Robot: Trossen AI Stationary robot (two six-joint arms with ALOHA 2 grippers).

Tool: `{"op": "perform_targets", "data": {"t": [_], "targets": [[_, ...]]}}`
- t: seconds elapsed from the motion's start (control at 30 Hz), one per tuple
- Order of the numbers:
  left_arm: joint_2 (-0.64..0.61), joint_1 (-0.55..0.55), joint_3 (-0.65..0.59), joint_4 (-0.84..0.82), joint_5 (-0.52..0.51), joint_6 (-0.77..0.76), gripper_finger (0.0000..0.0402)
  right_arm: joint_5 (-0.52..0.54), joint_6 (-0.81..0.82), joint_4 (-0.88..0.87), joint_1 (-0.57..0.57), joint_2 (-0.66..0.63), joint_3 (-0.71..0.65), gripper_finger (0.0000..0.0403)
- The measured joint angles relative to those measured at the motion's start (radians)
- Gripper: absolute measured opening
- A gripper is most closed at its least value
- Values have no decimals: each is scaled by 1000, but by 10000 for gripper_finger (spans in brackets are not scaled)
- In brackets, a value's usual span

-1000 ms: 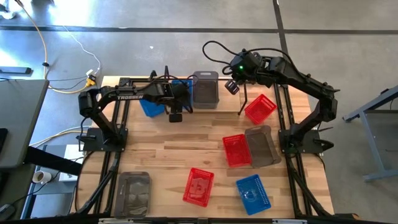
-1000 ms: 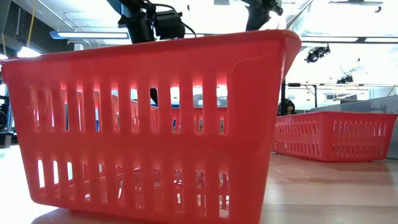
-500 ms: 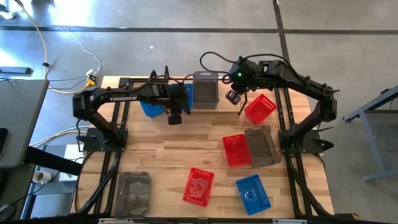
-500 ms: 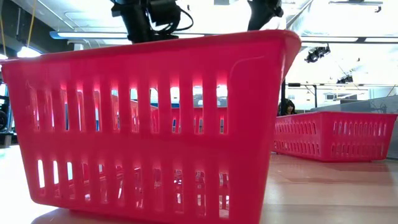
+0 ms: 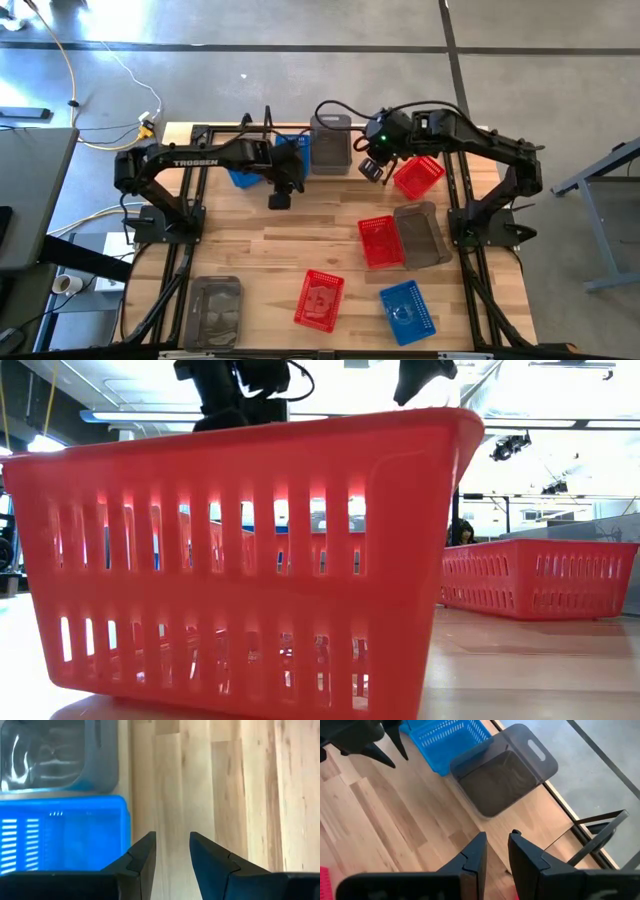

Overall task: Stack baskets on shelf by color
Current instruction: Put the middle left blue bin on the shelf

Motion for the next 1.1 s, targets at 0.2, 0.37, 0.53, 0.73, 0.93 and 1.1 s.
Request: {"op": "perform_targets", "data": {"t": [0.2, 0.37, 0.53, 0.73, 0.93, 1.1], "targets": [[52, -11, 0, 40, -24, -5, 108, 21, 0, 0, 17, 0, 0, 67], [94, -5, 0, 43, -63, -7, 108, 27, 0, -6, 17, 0, 0, 67], [121, 3, -1, 58, -104, -8, 108, 27, 0, -17, 17, 0, 0, 67], [136, 24, -1, 73, -120, -8, 108, 28, -5, -27, 17, 0, 0, 67], [137, 49, -1, 101, -134, -8, 108, 35, -8, -30, 17, 0, 0, 67], [125, 50, -1, 65, -124, -35, 108, 24, -2, -50, 17, 0, 0, 67]]}}
